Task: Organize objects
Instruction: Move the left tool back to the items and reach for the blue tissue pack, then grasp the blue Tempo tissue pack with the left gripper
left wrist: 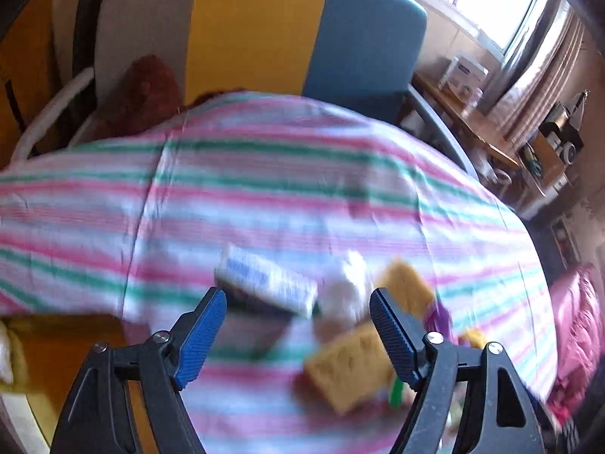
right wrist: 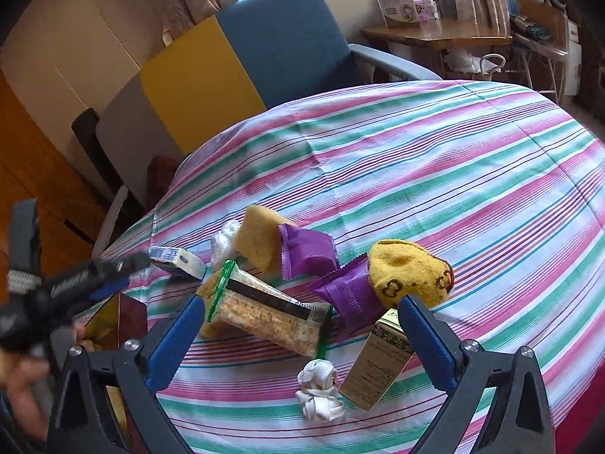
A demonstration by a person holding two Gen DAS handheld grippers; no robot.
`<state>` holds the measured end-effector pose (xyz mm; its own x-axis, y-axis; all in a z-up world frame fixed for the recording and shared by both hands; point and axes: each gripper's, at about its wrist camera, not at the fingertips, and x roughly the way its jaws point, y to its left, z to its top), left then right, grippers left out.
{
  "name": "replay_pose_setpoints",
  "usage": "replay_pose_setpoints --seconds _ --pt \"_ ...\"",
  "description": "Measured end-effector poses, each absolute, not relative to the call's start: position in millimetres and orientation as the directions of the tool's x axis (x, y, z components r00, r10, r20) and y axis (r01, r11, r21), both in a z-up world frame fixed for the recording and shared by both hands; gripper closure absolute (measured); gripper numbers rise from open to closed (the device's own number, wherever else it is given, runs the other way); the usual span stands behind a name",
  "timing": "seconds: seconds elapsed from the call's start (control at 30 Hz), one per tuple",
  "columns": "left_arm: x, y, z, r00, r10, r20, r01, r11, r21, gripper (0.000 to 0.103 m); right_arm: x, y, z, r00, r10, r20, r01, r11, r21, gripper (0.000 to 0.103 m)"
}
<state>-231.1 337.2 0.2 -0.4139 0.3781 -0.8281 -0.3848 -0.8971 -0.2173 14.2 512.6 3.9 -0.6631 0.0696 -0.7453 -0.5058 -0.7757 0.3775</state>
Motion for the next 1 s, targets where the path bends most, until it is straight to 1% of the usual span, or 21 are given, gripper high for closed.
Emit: replay_pose_setpoints --seconds 0.1,0.2,0.27,0.37,0.47,0.57,0.7,0.77,0.8,0.87,1.0 --pt "-250.4 350.5 -5.5 -0.423 0.365 -0.829 -0.388 -0.9 -0.198 0.023 12.6 512.2 2.2 -0.663 0.053 -0.747 -0.5 -0.774 0.388 0.0" --pt "-260.2 356.0 -23.5 -0.376 0.345 -0.86 -0.39 -0.901 -0.191 0.024 11.0 511.4 0.7 -0.658 0.048 -0.751 -0.498 -0.776 0.387 0.0" --pt "-252.5 353.1 -28.2 -0.401 0.315 -0.86 -0.395 -0.907 -0.148 0.024 10.2 510.9 -0.7 -0.655 0.041 -0.755 -0.497 -0.775 0.389 0.0" --pt "-230.0 343.1 -30.4 -0.378 0.32 -0.869 -0.439 -0.888 -0.136 0.024 9.8 511.6 -2.4 -0.653 0.034 -0.756 -0.499 -0.77 0.396 0.0" --pt "-218.0 328.3 -38.9 -0.309 0.34 -0.888 -0.435 -0.881 -0.186 0.024 9.7 511.7 -2.5 -0.652 0.038 -0.757 -0.504 -0.767 0.396 0.0" --pt "-212.5 311.9 -41.1 -0.292 0.34 -0.894 -0.391 -0.895 -0.213 0.025 10.4 511.2 -1.4 -0.655 0.045 -0.755 -0.505 -0.768 0.393 0.0" --pt "-216.0 301.4 -34.6 -0.235 0.378 -0.895 -0.34 -0.895 -0.288 0.025 12.3 513.5 -1.5 -0.652 0.055 -0.756 -0.518 -0.76 0.391 0.0" --pt "-218.7 297.4 -33.9 -0.189 0.396 -0.899 -0.288 -0.897 -0.335 0.025 13.7 516.0 -2.3 -0.65 0.056 -0.758 -0.526 -0.753 0.396 0.0" --pt "-219.6 298.4 -33.8 -0.18 0.396 -0.901 -0.278 -0.899 -0.339 0.025 14.7 516.9 -2.2 -0.651 0.054 -0.757 -0.528 -0.749 0.4 0.0" --pt "-221.0 305.2 -34.2 -0.184 0.351 -0.918 -0.278 -0.914 -0.294 0.025 16.1 517.8 -1.9 -0.654 0.047 -0.755 -0.528 -0.743 0.411 0.0" --pt "-231.7 317.4 -46.7 -0.153 0.314 -0.937 -0.222 -0.935 -0.277 0.024 17.0 516.0 0.1 -0.662 0.04 -0.748 -0.52 -0.744 0.42 0.0"
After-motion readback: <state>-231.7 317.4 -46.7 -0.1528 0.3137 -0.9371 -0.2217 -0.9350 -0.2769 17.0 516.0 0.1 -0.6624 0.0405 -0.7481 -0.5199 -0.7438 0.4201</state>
